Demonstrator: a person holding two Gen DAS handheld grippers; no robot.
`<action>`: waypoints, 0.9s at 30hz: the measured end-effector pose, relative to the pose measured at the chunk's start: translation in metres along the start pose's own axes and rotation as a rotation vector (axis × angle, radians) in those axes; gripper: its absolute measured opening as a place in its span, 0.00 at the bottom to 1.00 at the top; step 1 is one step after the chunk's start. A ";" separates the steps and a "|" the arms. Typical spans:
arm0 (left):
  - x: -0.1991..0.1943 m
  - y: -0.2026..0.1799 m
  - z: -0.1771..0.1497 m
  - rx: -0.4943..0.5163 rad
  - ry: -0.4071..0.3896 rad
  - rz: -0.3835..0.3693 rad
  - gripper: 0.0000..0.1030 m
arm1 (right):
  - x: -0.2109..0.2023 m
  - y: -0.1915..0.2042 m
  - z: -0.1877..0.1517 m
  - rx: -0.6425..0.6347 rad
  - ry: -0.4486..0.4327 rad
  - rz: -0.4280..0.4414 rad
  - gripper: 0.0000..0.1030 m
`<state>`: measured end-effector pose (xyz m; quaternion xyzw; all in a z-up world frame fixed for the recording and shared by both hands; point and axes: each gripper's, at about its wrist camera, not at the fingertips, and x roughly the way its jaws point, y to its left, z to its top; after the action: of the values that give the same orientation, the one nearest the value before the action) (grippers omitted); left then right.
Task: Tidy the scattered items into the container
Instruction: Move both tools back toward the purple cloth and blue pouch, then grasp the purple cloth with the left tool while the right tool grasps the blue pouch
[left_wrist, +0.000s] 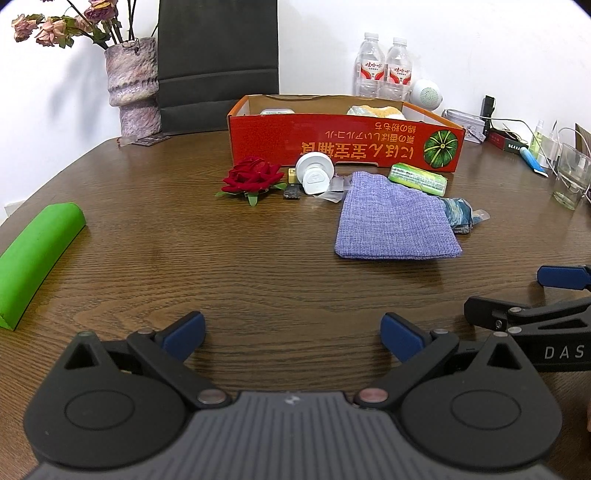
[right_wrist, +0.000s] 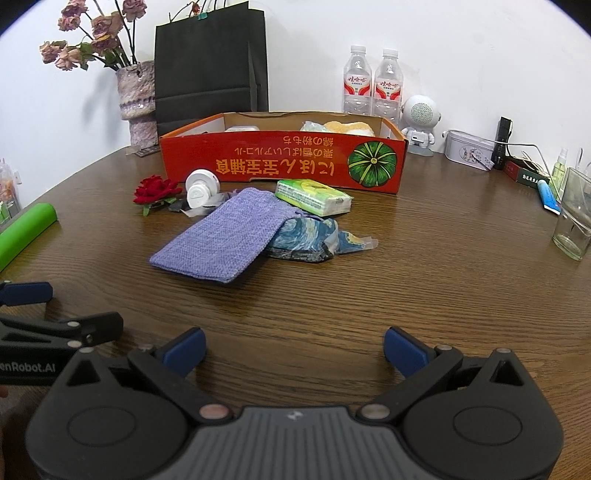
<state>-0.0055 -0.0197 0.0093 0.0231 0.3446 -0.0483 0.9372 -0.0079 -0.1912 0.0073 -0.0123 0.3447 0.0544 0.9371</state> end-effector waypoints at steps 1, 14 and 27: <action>0.000 0.000 0.000 0.000 0.000 0.000 1.00 | 0.000 0.000 0.000 0.000 0.000 0.000 1.00; 0.000 0.000 0.000 0.000 0.001 0.000 1.00 | 0.000 0.000 0.000 0.001 0.000 -0.001 1.00; 0.012 -0.039 0.039 0.067 -0.028 -0.243 1.00 | -0.018 -0.060 0.020 0.283 -0.033 0.120 1.00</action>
<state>0.0248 -0.0627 0.0311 0.0119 0.3301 -0.1734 0.9278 -0.0018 -0.2513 0.0332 0.1412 0.3336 0.0613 0.9301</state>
